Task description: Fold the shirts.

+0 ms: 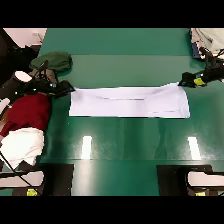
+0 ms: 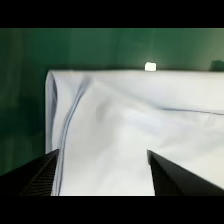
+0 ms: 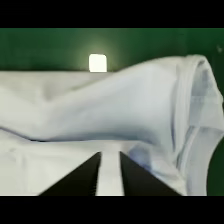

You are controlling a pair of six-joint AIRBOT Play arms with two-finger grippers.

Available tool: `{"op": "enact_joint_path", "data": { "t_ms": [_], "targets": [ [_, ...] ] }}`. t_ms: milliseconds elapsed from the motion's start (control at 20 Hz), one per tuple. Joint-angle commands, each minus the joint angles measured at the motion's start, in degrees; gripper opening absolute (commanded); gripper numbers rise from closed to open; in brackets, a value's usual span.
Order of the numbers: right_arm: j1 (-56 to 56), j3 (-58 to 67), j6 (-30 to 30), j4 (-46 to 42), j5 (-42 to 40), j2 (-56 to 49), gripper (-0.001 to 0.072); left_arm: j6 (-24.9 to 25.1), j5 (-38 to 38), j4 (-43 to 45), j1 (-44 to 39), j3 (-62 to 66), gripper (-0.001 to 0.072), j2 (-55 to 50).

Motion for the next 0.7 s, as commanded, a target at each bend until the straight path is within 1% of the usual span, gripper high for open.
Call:
{"op": "enact_joint_path", "data": {
  "t_ms": [0, 50, 150, 200, 300, 350, 400, 450, 500, 550, 650],
  "targets": [
    [-1.6, 5.9, 0.7, 9.5, -1.5, -5.5, 0.0543, 0.3, 0.0, -2.1, 0.0, 4.9, 0.0658, -0.9],
    [-2.6, 7.0, 0.2, 11.5, 1.1, -6.0, 0.0543, 0.3, -2.8, -2.2, 0.0, 6.9, 0.0658, -0.9],
    [-5.2, 7.3, -3.3, 11.9, 7.7, -5.8, 0.0544, 0.3, -9.1, -2.9, 0.0, 10.0, 0.0658, -0.9],
    [-6.7, 6.8, -4.5, 12.0, 10.8, -5.8, 0.0543, 0.3, -10.9, -3.1, 0.0, 10.5, 0.0638, -0.9],
    [-10.5, 4.4, -5.9, 12.0, 14.2, -5.7, 0.0543, 1.3, -12.9, -3.0, -0.4, 10.4, 0.0149, -0.9],
    [-12.2, 2.7, -6.0, 12.0, 14.1, -5.7, 0.0544, 3.4, -13.6, -3.0, -1.1, 10.4, 0.0029, -0.9],
    [-13.9, 0.8, -6.4, 12.0, 13.4, -5.7, 0.0606, 4.6, -14.1, -3.0, -2.3, 10.4, 0.0023, -1.0],
    [-15.8, -1.5, -7.6, 12.0, 12.7, -5.7, 0.0683, 4.6, -14.5, -3.0, -3.7, 10.4, 0.0023, -1.0],
    [-17.4, -3.5, -9.4, 12.1, 11.9, -5.9, 0.0703, 4.6, -14.5, -3.0, -5.4, 10.4, 0.0023, -1.0],
    [-18.7, -5.1, -10.7, 12.2, 11.5, -6.3, 0.0704, 4.6, -14.4, -2.9, -6.9, 10.4, 0.0023, -1.0],
    [-20.6, -5.8, -12.6, 12.2, 13.7, -8.8, 0.0703, 4.6, -13.5, -2.7, -9.8, 10.4, 0.0023, -1.0]
  ]
}}
